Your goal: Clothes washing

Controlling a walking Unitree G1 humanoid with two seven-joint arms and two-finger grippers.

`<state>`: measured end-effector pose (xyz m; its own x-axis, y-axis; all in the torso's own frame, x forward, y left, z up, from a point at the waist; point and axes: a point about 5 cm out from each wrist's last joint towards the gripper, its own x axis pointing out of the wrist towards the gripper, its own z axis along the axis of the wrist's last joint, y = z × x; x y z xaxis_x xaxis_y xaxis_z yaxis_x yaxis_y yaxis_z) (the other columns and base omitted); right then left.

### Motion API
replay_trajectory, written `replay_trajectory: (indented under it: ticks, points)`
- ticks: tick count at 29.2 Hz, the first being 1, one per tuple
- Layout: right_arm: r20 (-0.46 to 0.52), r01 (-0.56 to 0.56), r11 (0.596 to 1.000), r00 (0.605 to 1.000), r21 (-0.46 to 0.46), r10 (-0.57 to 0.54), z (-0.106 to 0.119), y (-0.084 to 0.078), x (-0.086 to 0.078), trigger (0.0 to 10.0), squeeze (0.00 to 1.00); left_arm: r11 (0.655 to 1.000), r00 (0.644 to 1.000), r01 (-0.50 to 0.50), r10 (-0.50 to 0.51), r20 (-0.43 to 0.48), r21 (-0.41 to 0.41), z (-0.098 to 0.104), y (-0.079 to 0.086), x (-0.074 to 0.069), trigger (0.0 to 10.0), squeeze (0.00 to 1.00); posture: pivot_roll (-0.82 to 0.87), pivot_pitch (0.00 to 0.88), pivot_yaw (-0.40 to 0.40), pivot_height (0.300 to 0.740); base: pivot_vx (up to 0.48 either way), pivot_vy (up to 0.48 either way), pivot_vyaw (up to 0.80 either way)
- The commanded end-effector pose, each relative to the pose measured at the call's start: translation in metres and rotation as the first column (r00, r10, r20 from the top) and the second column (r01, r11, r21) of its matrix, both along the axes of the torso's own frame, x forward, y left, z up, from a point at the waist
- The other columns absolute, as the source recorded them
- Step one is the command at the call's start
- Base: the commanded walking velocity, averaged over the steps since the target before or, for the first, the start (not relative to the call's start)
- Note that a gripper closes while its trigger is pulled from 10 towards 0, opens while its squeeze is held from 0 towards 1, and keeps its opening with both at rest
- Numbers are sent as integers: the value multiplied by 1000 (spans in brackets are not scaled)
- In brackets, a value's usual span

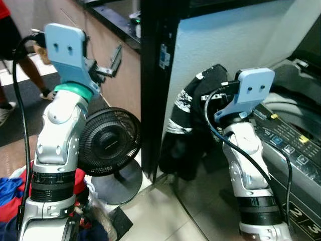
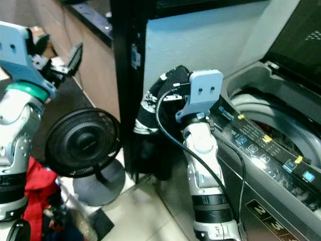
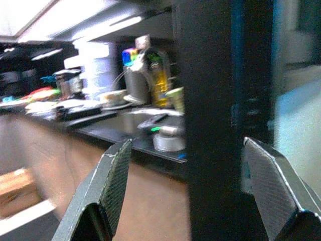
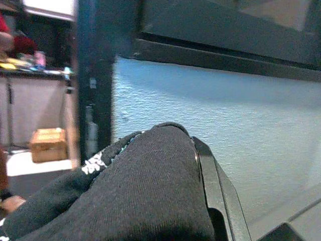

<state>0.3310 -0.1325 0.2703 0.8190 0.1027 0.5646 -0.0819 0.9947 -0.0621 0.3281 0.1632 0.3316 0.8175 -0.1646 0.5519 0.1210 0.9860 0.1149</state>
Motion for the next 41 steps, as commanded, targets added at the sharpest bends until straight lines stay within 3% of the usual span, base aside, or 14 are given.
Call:
replay_trajectory:
  ticks: [1,41]
  points:
    - [28,-5,1000,1000,13,5,5,0,-2,10000,0,1000,1000,-3,3,-2,6,-2,1,0,10000,0,39,0,16,740,0,0,-800]
    - [8,-9,999,1000,43,9,4,-1,1,10000,0,1000,1000,-1,1,-9,8,-4,0,0,10000,0,41,0,13,740,0,0,-760]
